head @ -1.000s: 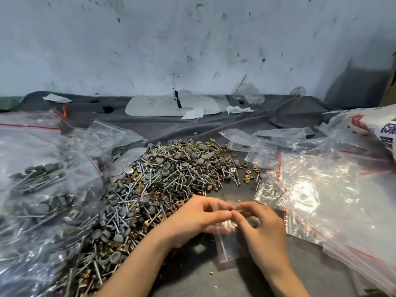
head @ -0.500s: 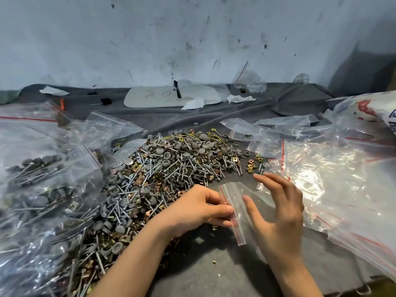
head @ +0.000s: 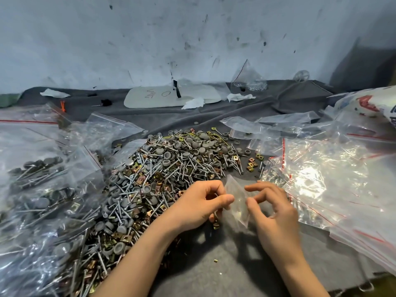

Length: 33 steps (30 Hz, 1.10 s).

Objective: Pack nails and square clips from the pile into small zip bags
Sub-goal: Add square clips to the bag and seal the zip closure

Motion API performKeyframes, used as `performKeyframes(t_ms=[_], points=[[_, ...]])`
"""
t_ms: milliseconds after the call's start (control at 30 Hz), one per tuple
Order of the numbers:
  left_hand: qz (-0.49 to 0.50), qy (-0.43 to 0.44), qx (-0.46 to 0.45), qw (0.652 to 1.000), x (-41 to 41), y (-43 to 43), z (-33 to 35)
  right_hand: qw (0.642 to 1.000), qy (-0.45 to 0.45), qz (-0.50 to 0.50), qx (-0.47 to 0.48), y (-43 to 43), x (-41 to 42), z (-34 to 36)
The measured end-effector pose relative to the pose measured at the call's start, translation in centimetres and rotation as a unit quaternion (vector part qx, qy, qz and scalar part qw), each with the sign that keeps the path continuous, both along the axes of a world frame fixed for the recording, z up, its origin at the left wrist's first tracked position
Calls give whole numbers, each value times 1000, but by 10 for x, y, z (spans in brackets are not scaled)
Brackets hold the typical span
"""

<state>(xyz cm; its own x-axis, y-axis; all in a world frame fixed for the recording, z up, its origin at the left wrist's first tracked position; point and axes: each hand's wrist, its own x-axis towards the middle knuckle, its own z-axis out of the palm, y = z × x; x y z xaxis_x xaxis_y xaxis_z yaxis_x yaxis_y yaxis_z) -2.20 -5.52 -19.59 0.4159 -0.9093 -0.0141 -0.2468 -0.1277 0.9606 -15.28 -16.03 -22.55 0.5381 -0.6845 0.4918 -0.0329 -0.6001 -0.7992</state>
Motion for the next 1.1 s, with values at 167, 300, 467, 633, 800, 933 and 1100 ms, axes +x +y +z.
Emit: performKeyframes(t_ms=[167,300,467,633,800,933,1100], points=[[66,-127,-73,987,-4,-2,-5,999,-15,-35,20,-2,-2,-2],[61,-322,-176,928,-9,-6,-9,1000,-12,9,5,3,6,3],[19,-289,-182,939,-9,1,-8,998,-15,-46,32,-7,22,14],[68,-348,-198,914,-4,-1,-4,992,-15,35,119,-20,47,29],[131,-317,-200,918,3,-3,-6,996,84,3,8,-71,90,39],[145,-264,-179,937,7,-1,-8,971,222,81,-37,-87,112,18],[185,-164,-175,953,12,3,-5,976,194,74,-60,-83,115,4]])
